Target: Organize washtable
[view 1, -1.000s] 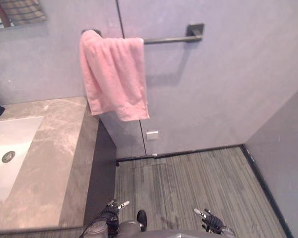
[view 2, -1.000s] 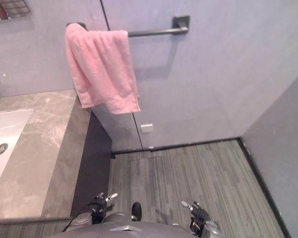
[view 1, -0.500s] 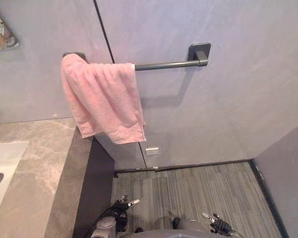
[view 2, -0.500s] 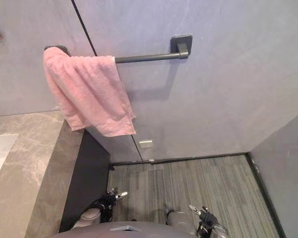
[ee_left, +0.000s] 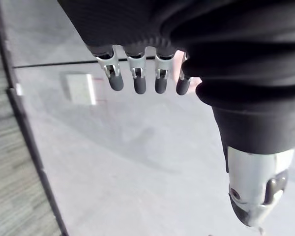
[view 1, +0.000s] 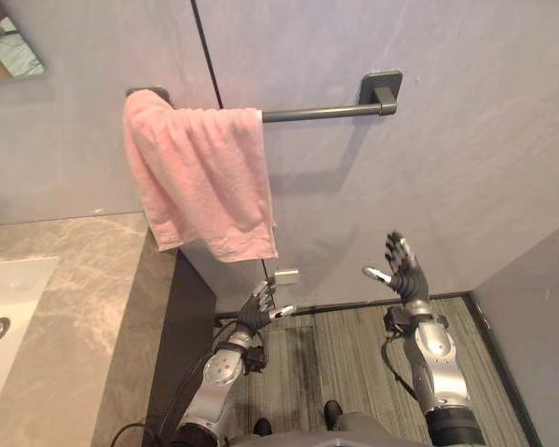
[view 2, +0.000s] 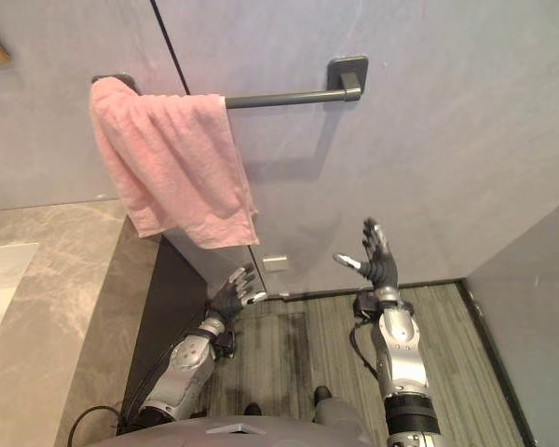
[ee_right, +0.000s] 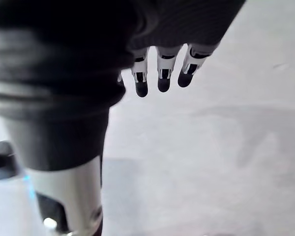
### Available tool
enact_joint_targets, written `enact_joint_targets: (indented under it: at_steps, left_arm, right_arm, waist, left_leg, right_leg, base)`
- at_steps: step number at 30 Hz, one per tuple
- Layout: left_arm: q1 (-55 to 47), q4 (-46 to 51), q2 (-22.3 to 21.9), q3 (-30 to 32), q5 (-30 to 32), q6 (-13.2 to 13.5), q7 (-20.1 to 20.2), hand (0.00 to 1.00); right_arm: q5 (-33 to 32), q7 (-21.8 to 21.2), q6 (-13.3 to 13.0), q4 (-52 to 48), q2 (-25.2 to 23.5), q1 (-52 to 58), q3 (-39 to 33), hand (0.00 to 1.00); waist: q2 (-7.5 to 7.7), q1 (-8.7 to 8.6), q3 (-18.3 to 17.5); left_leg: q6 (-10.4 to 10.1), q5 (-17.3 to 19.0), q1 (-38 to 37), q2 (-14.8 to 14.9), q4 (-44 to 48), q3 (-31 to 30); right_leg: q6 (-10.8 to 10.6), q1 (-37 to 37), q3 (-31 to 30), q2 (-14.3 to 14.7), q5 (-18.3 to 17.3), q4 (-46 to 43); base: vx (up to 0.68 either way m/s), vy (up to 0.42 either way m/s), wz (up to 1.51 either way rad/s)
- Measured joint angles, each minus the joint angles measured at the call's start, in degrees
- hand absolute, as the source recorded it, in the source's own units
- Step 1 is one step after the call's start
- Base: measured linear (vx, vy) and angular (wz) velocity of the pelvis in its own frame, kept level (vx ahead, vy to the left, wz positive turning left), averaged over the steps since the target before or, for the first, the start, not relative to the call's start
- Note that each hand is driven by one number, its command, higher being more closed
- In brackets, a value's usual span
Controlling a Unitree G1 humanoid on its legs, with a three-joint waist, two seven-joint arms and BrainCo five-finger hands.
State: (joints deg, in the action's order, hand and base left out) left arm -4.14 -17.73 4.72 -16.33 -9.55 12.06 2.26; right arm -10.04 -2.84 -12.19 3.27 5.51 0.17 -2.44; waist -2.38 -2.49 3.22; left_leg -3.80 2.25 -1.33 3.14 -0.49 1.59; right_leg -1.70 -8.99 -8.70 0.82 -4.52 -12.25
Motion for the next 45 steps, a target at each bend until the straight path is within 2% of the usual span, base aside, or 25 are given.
enact_joint_targets:
  at_steps: [2, 7, 10, 13, 17, 19, 22, 29, 33, 36, 45]
  left_arm:
    - [-0.75, 2.26, 0.04, -0.31, 1.51, 0.53, 0.01, 0.00]
    - [-1.00, 3.14, 0.11, -0.61, 1.48, 0.58, 0.14, 0.00]
    - [-1.04, 5.44, -0.02, -1.18, 1.50, 0.59, 0.42, 0.00]
    - [-1.48, 5.58, -0.07, -1.12, 1.51, 0.59, -0.33, 0.00]
    - [-2.90, 6.24, -0.15, 0.85, 1.55, 0.56, -1.81, 0.00]
    - [-2.78, 7.12, -0.01, 3.25, 1.54, 0.56, -3.02, 0.00]
    - [-2.74, 9.68, 0.60, 6.73, 1.53, 0.57, -4.81, 0.00]
    - [-2.52, 14.38, 1.28, 11.30, 1.53, 1.30, -6.98, 0.00]
    - [-2.45, 16.31, 1.76, 12.83, 1.54, 1.79, -7.98, 0.00]
    - [-1.99, 16.41, 2.40, 14.70, 1.56, 1.79, -8.26, 0.00]
    - [3.56, 16.60, 2.92, 16.93, 1.92, 1.85, -10.36, 0.00]
  right_arm:
    - [-0.03, -0.97, -1.56, -4.17, 0.07, 0.01, 1.09, 0.00]
    - [-2.85, -3.40, -1.54, -5.63, 0.24, 0.04, 4.16, 0.00]
    - [-5.87, -4.32, -1.40, -5.62, 0.69, -0.04, 6.38, 0.00]
    - [-7.67, -4.63, -0.95, -4.79, 0.75, -1.86, 7.94, 0.00]
    - [-9.22, -4.54, -0.40, 1.58, 0.91, -6.40, 8.85, 0.00]
    - [-9.40, -4.27, 0.50, 6.76, 2.03, -9.37, 8.87, 0.00]
    - [-10.62, -3.49, 1.65, 11.61, 3.95, -13.29, 8.80, 0.00]
    - [-11.29, -1.90, 1.83, 17.79, 5.85, -20.19, 7.45, 0.00]
    - [-11.28, -1.29, 2.90, 20.14, 7.81, -23.32, 6.16, 0.00]
    - [-11.29, -0.82, 2.96, 23.51, 8.14, -27.17, 5.75, 0.00]
    - [-11.32, 0.49, 4.08, 28.62, 9.75, -37.12, 4.62, 0.00]
  waist:
    - [-0.23, 0.14, -0.17]
    - [-0.86, 0.36, -0.61]
    - [-1.14, 1.44, -0.88]
    - [-1.52, 1.66, -1.16]
    - [-1.03, 2.05, -1.53]
    - [-0.73, 2.99, -1.71]
    - [-0.70, 3.38, -1.73]
    - [-0.71, 3.70, -1.71]
    - [-0.81, 4.86, -1.62]
    - [-0.79, 4.77, -1.54]
    - [-1.47, 5.47, 0.99]
  left_leg:
    - [0.01, -0.15, 0.03, 0.06, -0.01, -0.54]
    - [0.11, -0.64, 0.61, 0.13, -0.44, -2.05]
    - [0.24, -1.20, 0.68, 0.18, -0.87, -3.40]
    - [0.09, -1.89, 0.89, 0.20, -1.16, -4.27]
    - [0.08, -2.77, 0.87, 0.12, -1.35, -5.10]
    - [0.04, -3.05, 0.89, 0.08, -1.60, -5.50]
    - [-0.09, -3.45, 0.99, 0.01, -1.75, -6.58]
    - [-0.09, -3.71, 1.98, -0.01, -2.02, -8.22]
    - [-0.03, -3.72, 2.31, -0.01, -2.04, -8.40]
    - [0.07, -3.82, 3.11, -0.01, -2.07, -8.51]
    - [-0.13, -4.74, 4.83, -0.19, -2.04, -8.98]
  right_leg:
    - [-0.19, 1.10, 0.49, -0.10, 0.49, 1.16]
    - [-0.49, 1.65, 2.22, -0.40, 1.18, 1.97]
    - [-0.24, 1.97, 3.46, -0.58, 1.35, 2.07]
    - [-0.01, 2.76, 4.75, -0.81, 2.06, 3.44]
    - [0.07, 3.13, 5.60, -1.02, 2.30, 3.93]
    - [0.12, 3.23, 5.93, -1.09, 2.35, 3.99]
    - [0.25, 3.76, 6.91, -1.18, 2.49, 4.42]
    - [0.41, 3.97, 8.73, -1.15, 2.58, 4.94]
    - [0.48, 3.80, 9.05, -1.10, 2.53, 4.94]
    - [0.49, 3.09, 9.24, -1.11, 2.53, 4.86]
    - [0.69, 0.93, 9.63, -1.18, 2.42, 3.85]
  base:
    - [-0.11, 0.025, 0.12]
    - [-0.07, 0.004, 0.19]
    - [-0.03, -0.011, 0.22]
    - [-0.01, -0.002, 0.20]
    - [0.01, 0.000, 0.14]
    - [0.00, 0.002, 0.10]
    - [-0.01, -0.005, 0.17]
    - [-0.02, -0.008, 0.14]
    - [0.00, -0.006, 0.05]
    - [0.00, -0.005, 0.04]
    - [0.01, -0.003, 0.03]
